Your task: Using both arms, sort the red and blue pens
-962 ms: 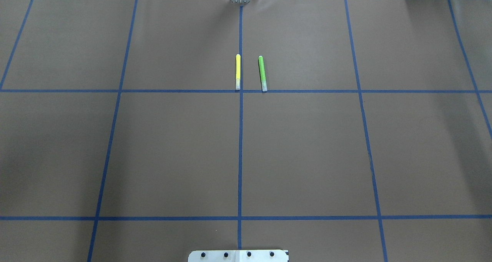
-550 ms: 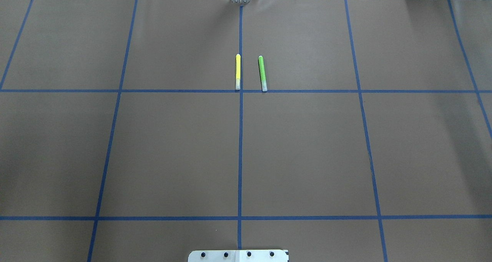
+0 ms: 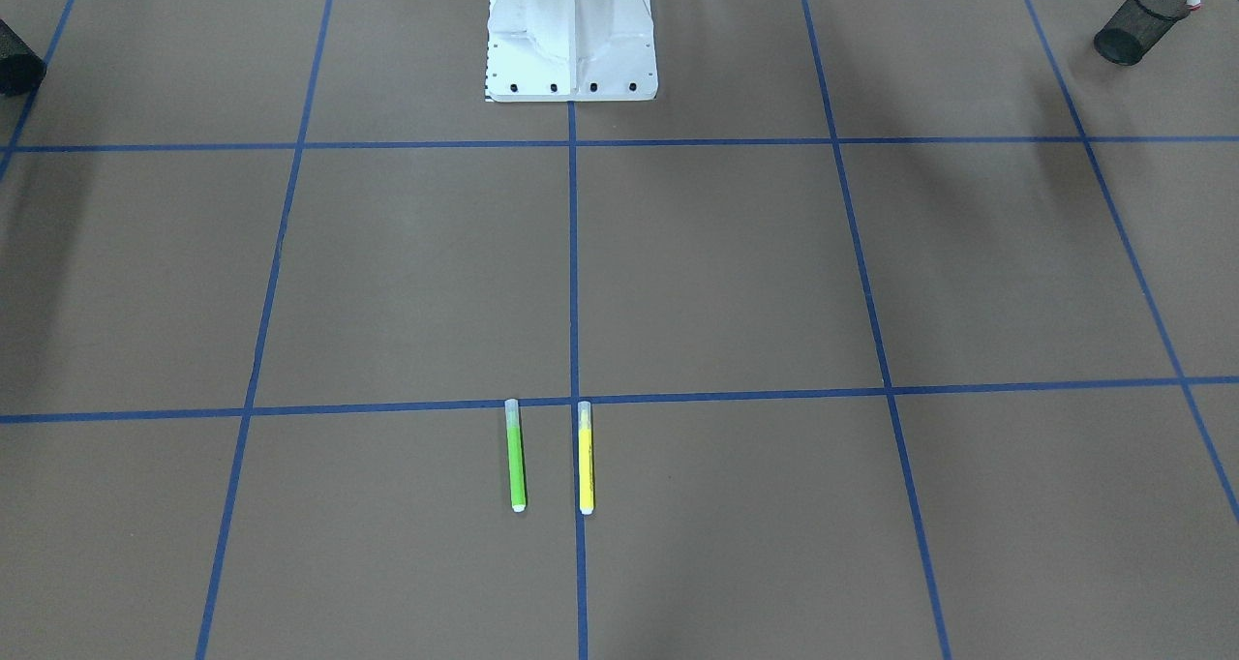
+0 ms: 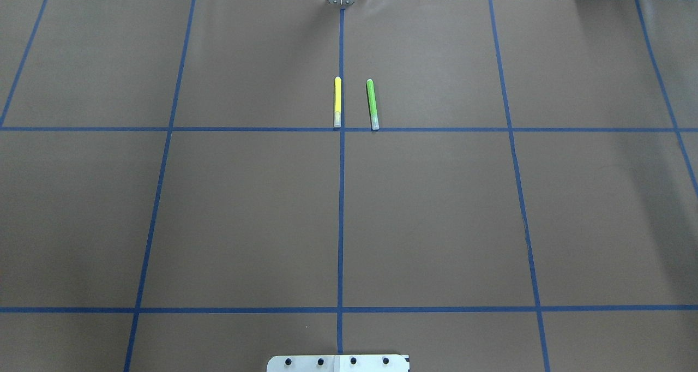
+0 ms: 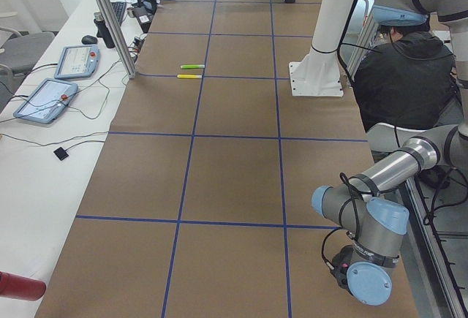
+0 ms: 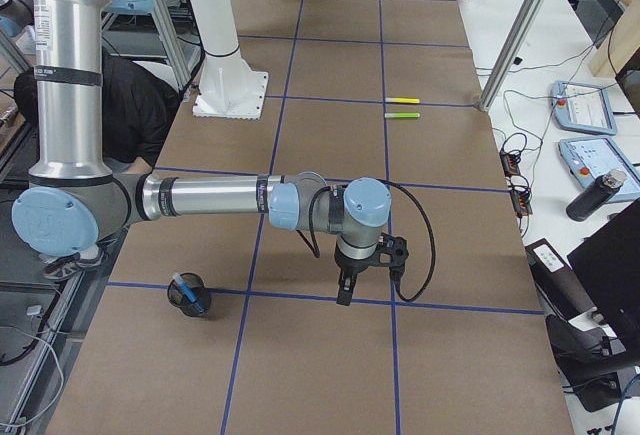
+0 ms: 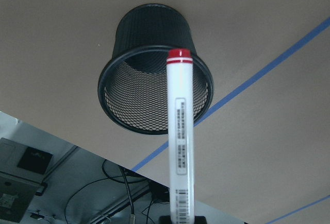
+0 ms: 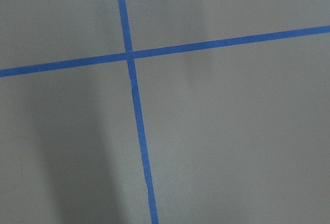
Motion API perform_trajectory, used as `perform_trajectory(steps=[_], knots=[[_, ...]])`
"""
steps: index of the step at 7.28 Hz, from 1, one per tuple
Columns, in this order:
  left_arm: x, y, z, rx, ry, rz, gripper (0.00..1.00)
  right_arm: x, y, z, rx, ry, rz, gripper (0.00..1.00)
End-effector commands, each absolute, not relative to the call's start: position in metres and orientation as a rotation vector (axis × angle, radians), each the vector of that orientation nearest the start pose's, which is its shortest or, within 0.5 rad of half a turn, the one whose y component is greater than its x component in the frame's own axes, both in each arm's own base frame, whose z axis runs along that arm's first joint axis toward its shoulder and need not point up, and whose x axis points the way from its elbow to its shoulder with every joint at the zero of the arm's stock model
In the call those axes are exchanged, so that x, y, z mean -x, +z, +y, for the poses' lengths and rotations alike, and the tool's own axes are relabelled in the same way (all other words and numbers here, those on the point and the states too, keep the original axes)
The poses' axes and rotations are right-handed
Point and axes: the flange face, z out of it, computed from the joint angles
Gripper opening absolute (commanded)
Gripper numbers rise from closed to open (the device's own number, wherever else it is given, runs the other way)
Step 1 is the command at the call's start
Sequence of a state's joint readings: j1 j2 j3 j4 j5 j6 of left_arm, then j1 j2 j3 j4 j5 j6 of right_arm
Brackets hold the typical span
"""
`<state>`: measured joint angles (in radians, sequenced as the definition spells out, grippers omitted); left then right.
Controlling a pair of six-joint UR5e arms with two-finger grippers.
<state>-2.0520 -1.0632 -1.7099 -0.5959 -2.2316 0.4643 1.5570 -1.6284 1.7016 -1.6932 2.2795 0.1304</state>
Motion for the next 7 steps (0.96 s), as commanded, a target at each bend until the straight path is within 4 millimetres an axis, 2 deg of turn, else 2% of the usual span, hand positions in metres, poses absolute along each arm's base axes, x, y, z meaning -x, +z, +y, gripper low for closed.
perform_trajectory(steps=[1, 2, 5, 7], knots=[[0.11, 0.789, -0.047, 0.941, -0.511, 1.125, 0.0, -0.062, 0.638, -0.463, 0.097, 0.129, -0.705, 0.98], [0.109, 0.789, -0.043, 0.956, -0.524, 1.136, 0.0, -0.062, 0.638, -0.463, 0.097, 0.129, -0.705, 0.98], [0.104, 0.812, -0.033, 1.011, -0.556, 1.163, 0.0, -0.062, 0.637, -0.463, 0.095, 0.127, -0.706, 0.98], [0.106, 0.813, -0.042, 0.991, -0.592, 1.181, 0.0, -0.062, 0.634, -0.463, 0.087, 0.124, -0.706, 0.98]])
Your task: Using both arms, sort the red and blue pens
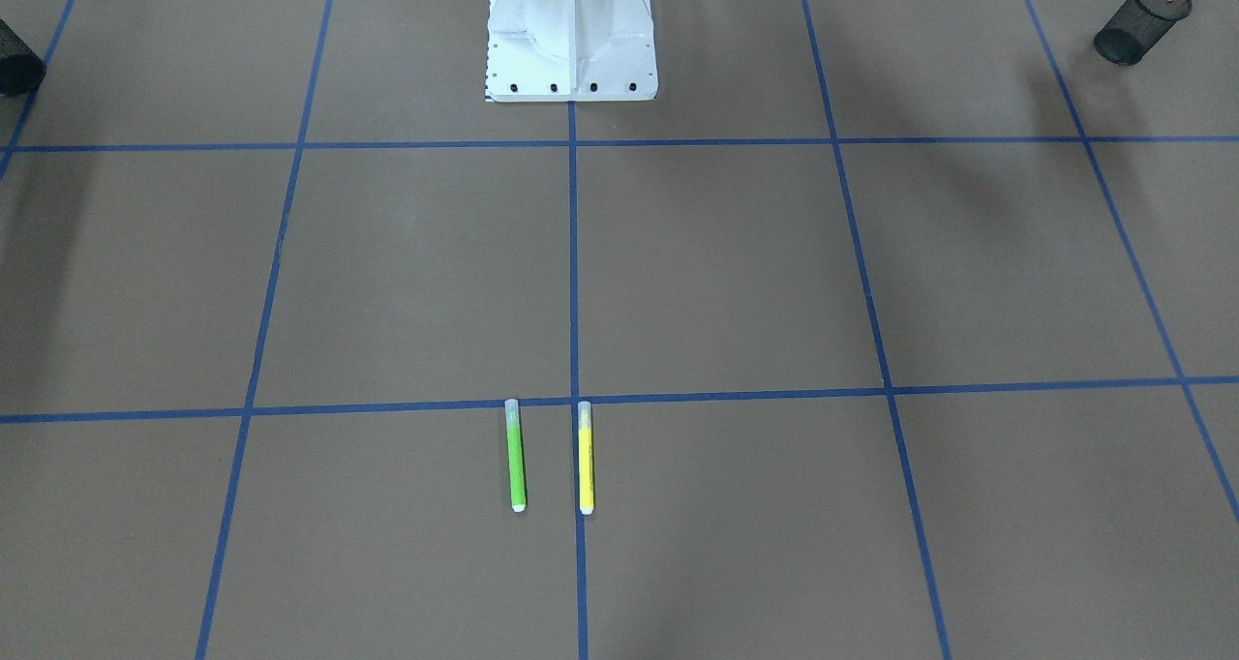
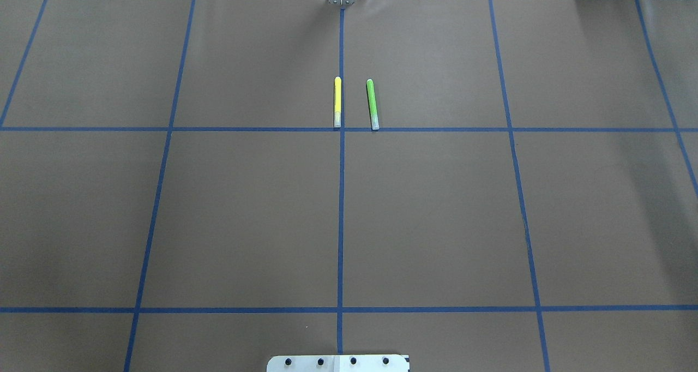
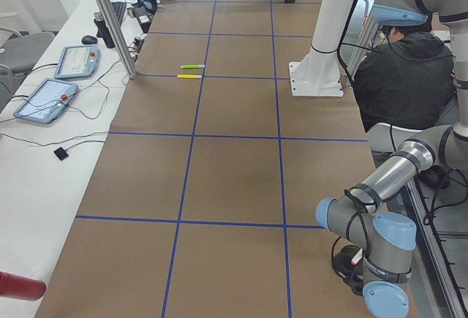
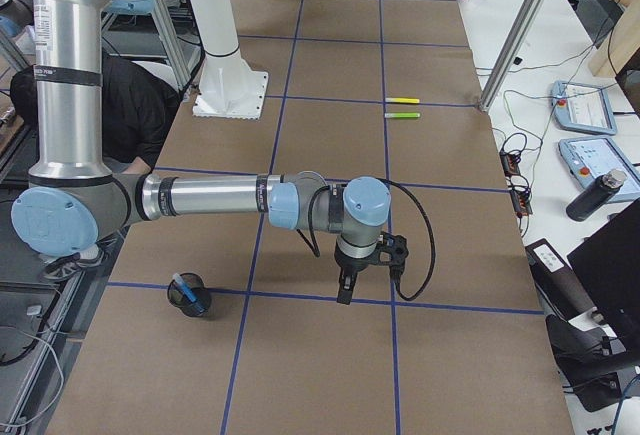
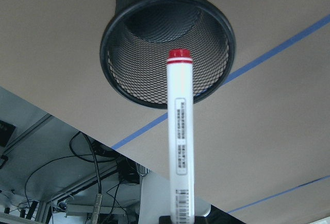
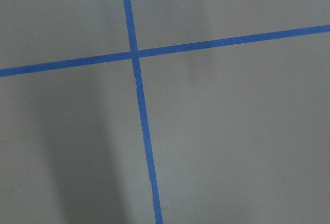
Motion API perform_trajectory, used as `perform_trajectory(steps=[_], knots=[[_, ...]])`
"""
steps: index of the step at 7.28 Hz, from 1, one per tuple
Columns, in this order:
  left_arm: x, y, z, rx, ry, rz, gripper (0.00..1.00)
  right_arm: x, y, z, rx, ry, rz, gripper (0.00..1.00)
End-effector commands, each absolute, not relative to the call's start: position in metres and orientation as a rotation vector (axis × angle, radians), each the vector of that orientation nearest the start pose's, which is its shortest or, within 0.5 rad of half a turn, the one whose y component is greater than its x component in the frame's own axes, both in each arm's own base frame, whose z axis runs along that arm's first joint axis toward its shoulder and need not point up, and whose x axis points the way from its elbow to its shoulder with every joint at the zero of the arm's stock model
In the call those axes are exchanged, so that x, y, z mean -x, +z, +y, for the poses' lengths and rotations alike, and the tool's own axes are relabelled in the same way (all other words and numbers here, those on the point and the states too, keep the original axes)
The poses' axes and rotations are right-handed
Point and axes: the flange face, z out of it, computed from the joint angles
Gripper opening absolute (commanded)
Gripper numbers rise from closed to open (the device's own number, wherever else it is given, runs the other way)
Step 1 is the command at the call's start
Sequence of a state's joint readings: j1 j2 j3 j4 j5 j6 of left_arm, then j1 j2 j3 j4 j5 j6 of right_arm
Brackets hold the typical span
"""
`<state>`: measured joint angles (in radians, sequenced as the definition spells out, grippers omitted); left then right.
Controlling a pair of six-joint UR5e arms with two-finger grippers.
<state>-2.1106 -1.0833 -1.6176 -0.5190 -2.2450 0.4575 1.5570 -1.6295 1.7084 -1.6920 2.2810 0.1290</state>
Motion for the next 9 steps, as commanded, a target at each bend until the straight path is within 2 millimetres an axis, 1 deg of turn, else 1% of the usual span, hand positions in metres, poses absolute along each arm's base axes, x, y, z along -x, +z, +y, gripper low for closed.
perform_trajectory(steps=[1, 2, 3, 4, 6, 7, 8, 9], knots=[[0.104, 0.819, -0.042, 0.993, -0.613, 1.2, 0.0, -0.062, 0.629, -0.461, 0.08, 0.121, -0.707, 0.98], [0.105, 0.82, -0.044, 0.992, -0.617, 1.202, 0.25, -0.062, 0.628, -0.459, 0.079, 0.121, -0.708, 0.98], [0.104, 0.819, -0.047, 0.972, -0.642, 1.222, 0.68, -0.062, 0.629, -0.457, 0.082, 0.122, -0.71, 0.98], [0.103, 0.819, -0.05, 0.96, -0.665, 1.238, 1.0, -0.062, 0.63, -0.457, 0.083, 0.122, -0.708, 0.98], [0.104, 0.818, -0.052, 0.955, -0.665, 1.238, 1.0, -0.062, 0.629, -0.458, 0.079, 0.121, -0.707, 0.98], [0.108, 0.816, -0.059, 0.942, -0.656, 1.233, 1.0, -0.062, 0.628, -0.459, 0.077, 0.12, -0.707, 0.98], [0.116, 0.811, -0.072, 0.902, -0.641, 1.226, 1.0, -0.062, 0.626, -0.46, 0.073, 0.118, -0.707, 0.98], [0.134, 0.795, -0.102, 0.828, -0.615, 1.205, 1.0, -0.062, 0.619, -0.462, 0.059, 0.112, -0.708, 0.98]])
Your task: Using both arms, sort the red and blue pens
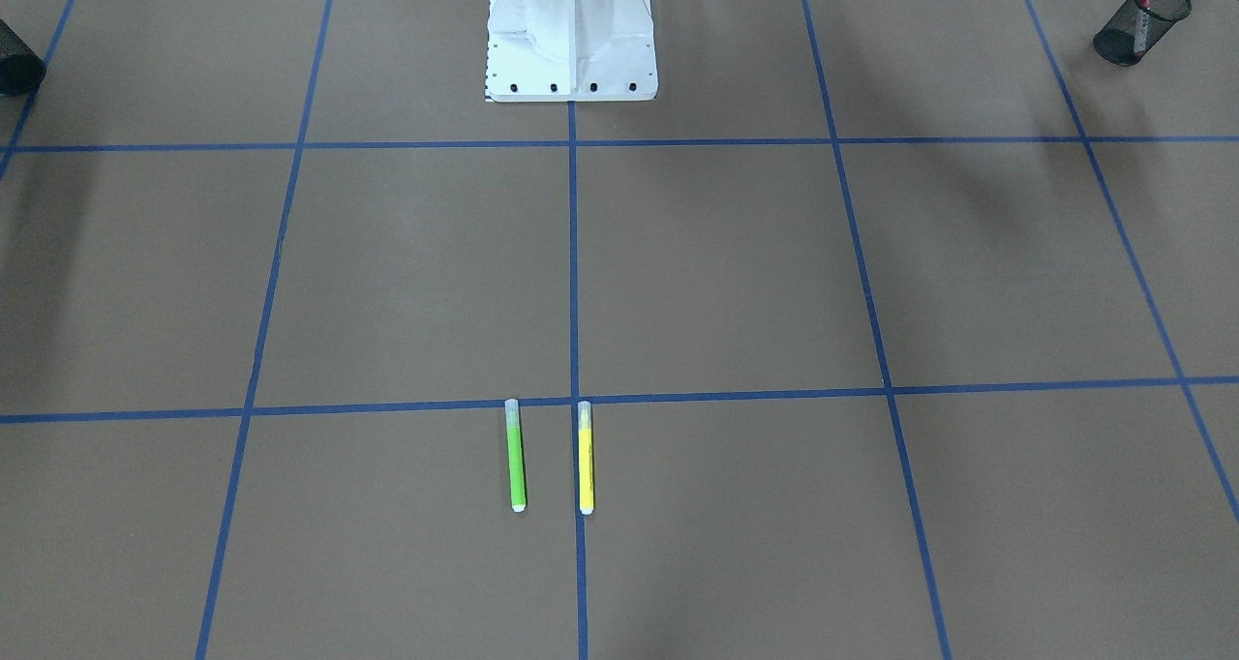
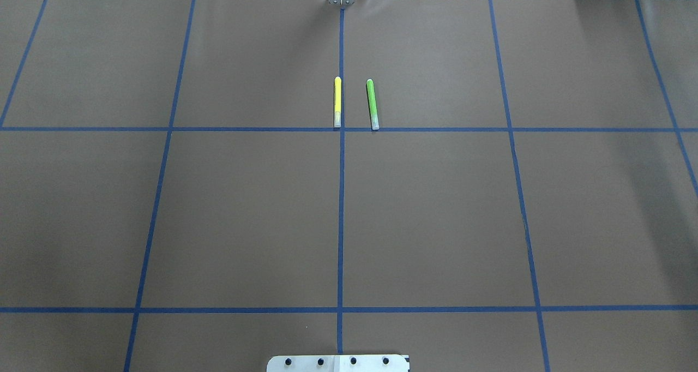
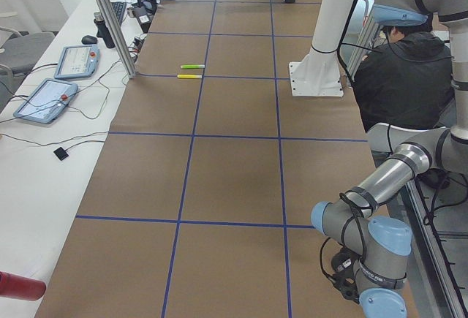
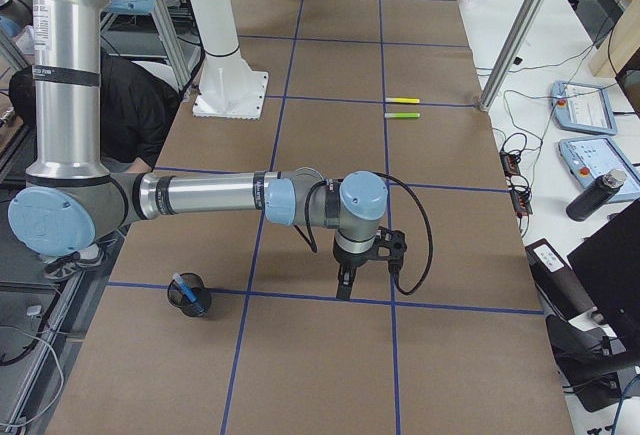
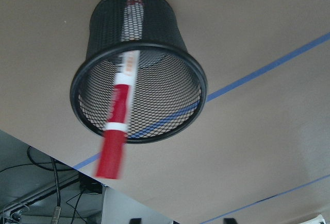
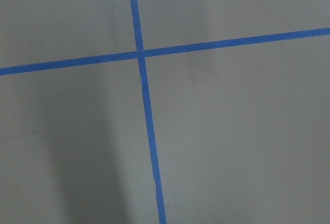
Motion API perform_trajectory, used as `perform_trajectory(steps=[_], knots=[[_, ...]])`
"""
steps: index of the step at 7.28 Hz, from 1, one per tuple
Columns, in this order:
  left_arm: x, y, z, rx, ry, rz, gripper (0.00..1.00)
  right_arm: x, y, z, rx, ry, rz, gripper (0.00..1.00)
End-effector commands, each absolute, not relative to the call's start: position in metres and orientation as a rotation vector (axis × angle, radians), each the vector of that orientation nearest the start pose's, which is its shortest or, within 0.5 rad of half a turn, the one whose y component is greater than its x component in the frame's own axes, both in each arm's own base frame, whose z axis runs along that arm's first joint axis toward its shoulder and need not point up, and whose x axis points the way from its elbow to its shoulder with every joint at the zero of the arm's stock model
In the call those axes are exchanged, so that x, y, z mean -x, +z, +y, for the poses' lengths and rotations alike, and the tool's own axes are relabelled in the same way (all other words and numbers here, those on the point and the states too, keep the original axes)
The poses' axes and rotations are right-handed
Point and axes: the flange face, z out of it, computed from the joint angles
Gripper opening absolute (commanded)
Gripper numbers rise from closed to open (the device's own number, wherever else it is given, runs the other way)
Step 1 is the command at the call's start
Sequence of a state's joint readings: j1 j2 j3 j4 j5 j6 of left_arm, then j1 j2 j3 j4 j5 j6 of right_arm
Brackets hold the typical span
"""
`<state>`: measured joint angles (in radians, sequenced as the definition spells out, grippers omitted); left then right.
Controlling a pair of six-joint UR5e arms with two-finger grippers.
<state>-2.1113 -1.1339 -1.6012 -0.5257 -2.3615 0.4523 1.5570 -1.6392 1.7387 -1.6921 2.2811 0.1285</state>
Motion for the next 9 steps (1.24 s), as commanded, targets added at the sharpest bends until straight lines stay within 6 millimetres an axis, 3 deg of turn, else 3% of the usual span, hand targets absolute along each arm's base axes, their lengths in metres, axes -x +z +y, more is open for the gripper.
perform_trajectory(steps=[1, 3, 5, 6, 7, 8, 9], knots=[[0.153, 0.774, -0.133, 0.745, -0.579, 1.177, 1.0, -0.062, 0.616, -0.463, 0.05, 0.105, -0.709, 0.99], [0.192, 0.731, -0.199, 0.534, -0.494, 1.106, 1.0, -0.062, 0.609, -0.467, 0.041, 0.106, -0.714, 0.99], [0.217, 0.716, -0.246, 0.288, -0.432, 0.987, 1.0, -0.054, 0.598, -0.476, 0.027, 0.085, -0.733, 0.99], [0.217, 0.71, -0.269, 0.189, -0.371, 0.932, 1.0, -0.053, 0.595, -0.481, 0.02, 0.081, -0.736, 0.99], [0.213, 0.692, -0.309, 0.144, -0.351, 0.883, 1.0, -0.052, 0.596, -0.481, 0.024, 0.078, -0.735, 0.99], [0.201, 0.671, -0.352, 0.097, -0.306, 0.847, 1.0, -0.051, 0.591, -0.486, 0.016, 0.075, -0.737, 0.99], [0.177, 0.646, -0.397, 0.064, -0.264, 0.825, 1.0, -0.051, 0.593, -0.491, 0.02, 0.078, -0.737, 0.99]])
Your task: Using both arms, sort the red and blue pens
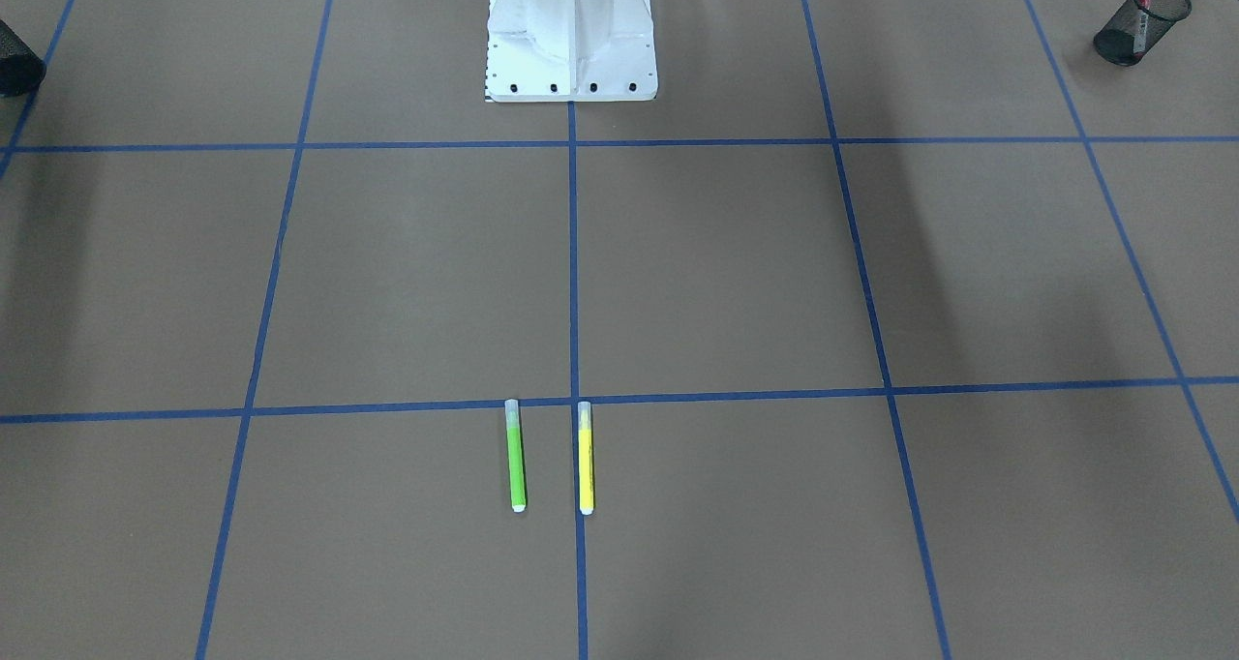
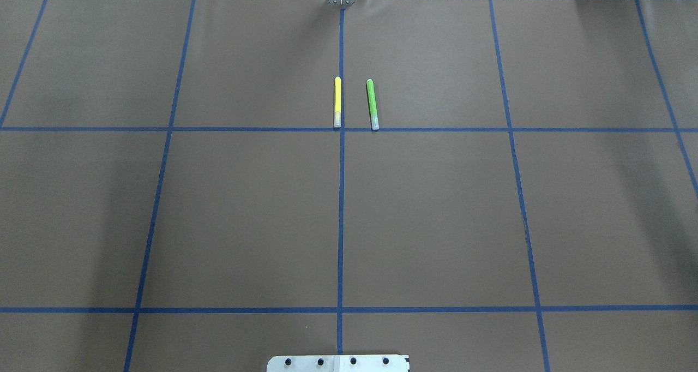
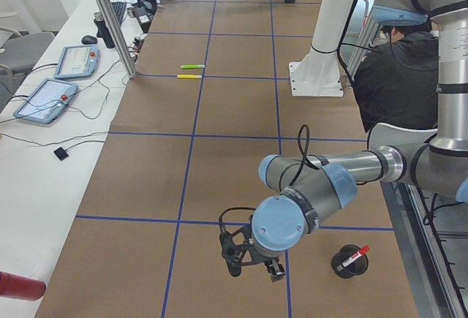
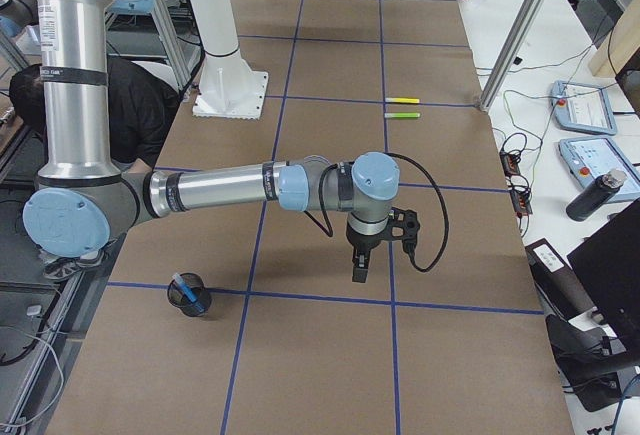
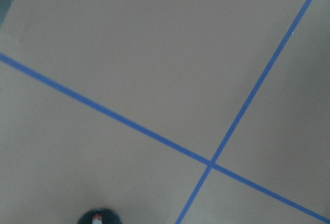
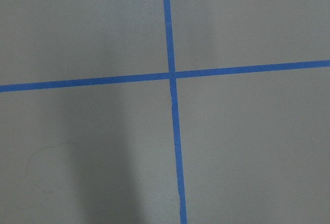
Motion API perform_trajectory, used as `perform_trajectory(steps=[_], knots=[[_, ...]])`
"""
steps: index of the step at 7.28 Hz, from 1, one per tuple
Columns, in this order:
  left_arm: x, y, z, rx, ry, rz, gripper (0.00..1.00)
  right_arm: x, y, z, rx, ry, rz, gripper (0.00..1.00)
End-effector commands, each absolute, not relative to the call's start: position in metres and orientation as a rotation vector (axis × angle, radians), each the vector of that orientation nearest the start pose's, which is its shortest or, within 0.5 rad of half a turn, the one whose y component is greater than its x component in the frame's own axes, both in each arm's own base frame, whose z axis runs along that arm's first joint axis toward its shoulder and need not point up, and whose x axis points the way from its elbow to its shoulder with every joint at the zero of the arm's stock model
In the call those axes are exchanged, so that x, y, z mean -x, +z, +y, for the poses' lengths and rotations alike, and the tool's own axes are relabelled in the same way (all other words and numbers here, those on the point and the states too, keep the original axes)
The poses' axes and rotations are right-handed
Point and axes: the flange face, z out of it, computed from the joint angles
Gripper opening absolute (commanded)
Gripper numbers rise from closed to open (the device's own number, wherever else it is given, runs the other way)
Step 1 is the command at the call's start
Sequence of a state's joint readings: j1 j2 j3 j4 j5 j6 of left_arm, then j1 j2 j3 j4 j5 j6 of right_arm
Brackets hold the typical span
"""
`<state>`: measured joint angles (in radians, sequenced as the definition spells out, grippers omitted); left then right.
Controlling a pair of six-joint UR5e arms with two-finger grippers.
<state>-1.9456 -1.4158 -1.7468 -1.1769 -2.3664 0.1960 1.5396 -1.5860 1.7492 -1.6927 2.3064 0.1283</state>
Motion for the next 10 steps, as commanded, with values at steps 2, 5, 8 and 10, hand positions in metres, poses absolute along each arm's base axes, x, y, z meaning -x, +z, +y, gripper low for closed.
perform_trajectory(steps=[2, 5, 8, 10], knots=[[0.131, 0.617, -0.445, -0.064, -0.17, 0.806, 1.0, -0.05, 0.591, -0.502, 0.028, 0.107, -0.739, 0.99], [0.06, 0.601, -0.47, -0.066, -0.156, 0.812, 1.0, -0.03, 0.569, -0.53, 0.003, 0.167, -0.759, 0.99], [0.035, 0.607, -0.478, -0.053, -0.101, 0.808, 1.0, -0.029, 0.583, -0.532, -0.032, 0.223, -0.777, 0.99], [0.035, 0.606, -0.476, -0.073, -0.097, 0.811, 1.0, -0.03, 0.581, -0.532, -0.039, 0.222, -0.777, 0.99]])
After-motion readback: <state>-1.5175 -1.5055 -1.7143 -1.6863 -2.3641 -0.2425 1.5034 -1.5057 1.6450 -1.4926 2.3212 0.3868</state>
